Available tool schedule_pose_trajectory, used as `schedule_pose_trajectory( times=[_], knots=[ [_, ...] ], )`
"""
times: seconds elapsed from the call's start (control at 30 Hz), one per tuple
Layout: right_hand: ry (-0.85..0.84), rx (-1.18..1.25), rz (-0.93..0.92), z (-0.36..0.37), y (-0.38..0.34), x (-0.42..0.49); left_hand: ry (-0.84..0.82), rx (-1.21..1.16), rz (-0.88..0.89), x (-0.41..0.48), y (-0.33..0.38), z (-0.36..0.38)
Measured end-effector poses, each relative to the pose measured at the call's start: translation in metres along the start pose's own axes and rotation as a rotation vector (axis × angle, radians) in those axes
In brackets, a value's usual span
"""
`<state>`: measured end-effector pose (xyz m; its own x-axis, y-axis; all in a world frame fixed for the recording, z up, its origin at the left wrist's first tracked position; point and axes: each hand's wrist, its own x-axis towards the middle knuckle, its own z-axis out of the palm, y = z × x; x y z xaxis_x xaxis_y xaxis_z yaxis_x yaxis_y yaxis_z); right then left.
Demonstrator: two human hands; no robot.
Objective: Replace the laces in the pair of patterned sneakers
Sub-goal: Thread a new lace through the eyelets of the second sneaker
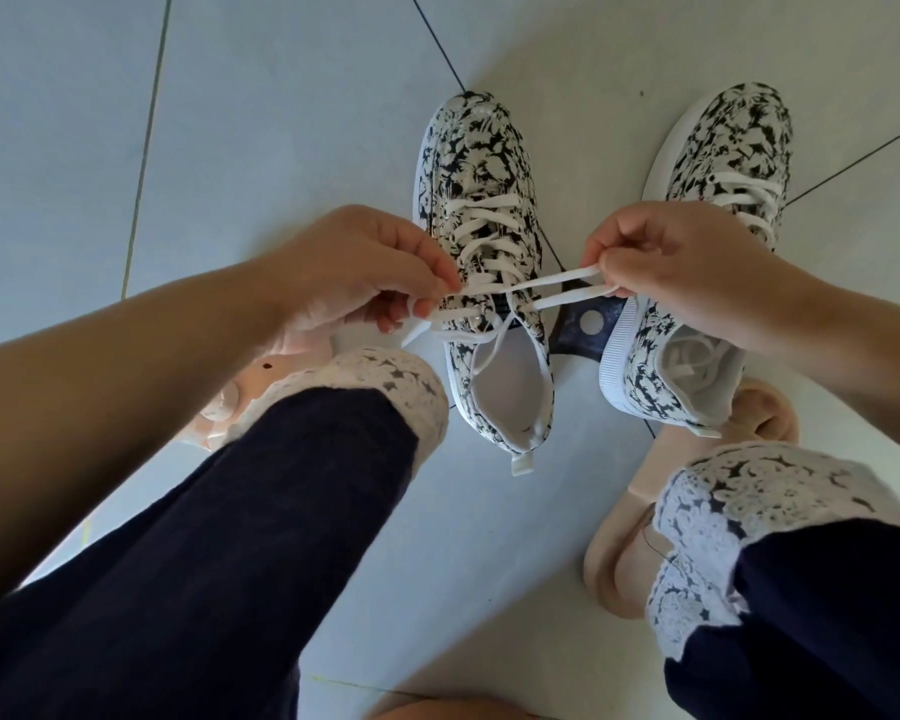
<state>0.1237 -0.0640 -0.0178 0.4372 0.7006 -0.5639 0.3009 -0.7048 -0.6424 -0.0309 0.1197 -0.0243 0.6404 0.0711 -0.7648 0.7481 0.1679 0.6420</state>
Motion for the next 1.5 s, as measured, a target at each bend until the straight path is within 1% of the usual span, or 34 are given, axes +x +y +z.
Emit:
schedule_pose_trajectory(
  times=[0.1,0.17,0.23,0.3,0.37,0.4,0.43,0.47,0.5,0.53,0.6,0.63,0.7,0.87,0.97,1.03,1.13,1.17,1.3,1.4,1.5],
  knots=[
    [-0.013,-0.002,-0.023,0.005,0.003,0.0,0.096,0.073,0.023,0.003,-0.005,0.007],
    [-0.007,-0.025,-0.069,0.01,0.005,0.001,0.137,0.05,0.051,0.006,-0.008,0.011],
    [0.069,-0.101,-0.124,0.013,0.008,0.001,0.181,0.109,0.105,0.009,-0.011,0.013],
    [0.204,-0.171,-0.23,0.016,0.007,-0.004,0.298,0.332,0.219,0.009,-0.015,0.013],
    [0.291,-0.281,-0.397,0.021,0.004,-0.011,0.423,0.549,0.419,0.003,-0.017,0.014],
    [0.294,-0.347,-0.465,0.027,0.003,-0.016,0.419,0.625,0.525,-0.001,-0.018,0.015],
    [0.289,-0.432,-0.516,0.035,0.004,-0.019,0.377,0.695,0.604,-0.003,-0.02,0.016],
    [0.281,-0.534,-0.548,0.043,0.006,-0.021,0.318,0.753,0.632,-0.003,-0.022,0.019],
    [0.265,-0.636,-0.564,0.051,0.009,-0.021,0.269,0.808,0.598,-0.002,-0.025,0.022],
    [0.253,-0.717,-0.576,0.058,0.013,-0.021,0.246,0.863,0.519,-0.001,-0.026,0.027],
    [0.286,-0.806,-0.62,0.066,0.017,-0.015,0.239,0.936,0.355,0.003,-0.031,0.035],
    [0.324,-0.829,-0.649,0.068,0.018,-0.012,0.246,0.93,0.323,0.006,-0.033,0.038],
    [0.402,-0.851,-0.699,0.07,0.016,-0.003,0.282,0.863,0.317,0.01,-0.035,0.043],
    [0.488,-0.786,-0.803,0.066,0.014,0.006,0.322,0.715,0.301,0.014,-0.036,0.048],
    [0.449,-0.724,-0.814,0.065,0.015,0.006,0.325,0.66,0.305,0.012,-0.038,0.048],
    [0.369,-0.577,-0.738,0.065,0.013,0.003,0.325,0.663,0.316,0.011,-0.038,0.048],
    [0.227,-0.264,-0.543,0.057,0.006,-0.008,0.321,0.682,0.332,0.01,-0.039,0.047],
    [0.192,-0.186,-0.506,0.054,0.004,-0.013,0.321,0.678,0.337,0.009,-0.039,0.047],
    [0.168,-0.004,-0.5,0.046,-0.001,-0.03,0.324,0.674,0.404,0.008,-0.041,0.046],
    [0.128,0.168,-0.435,0.041,-0.004,-0.038,0.325,0.674,0.499,0.004,-0.041,0.046],
    [0.091,0.151,-0.445,0.038,-0.011,-0.045,0.255,0.668,0.64,0.001,-0.038,0.047]
  ],
)
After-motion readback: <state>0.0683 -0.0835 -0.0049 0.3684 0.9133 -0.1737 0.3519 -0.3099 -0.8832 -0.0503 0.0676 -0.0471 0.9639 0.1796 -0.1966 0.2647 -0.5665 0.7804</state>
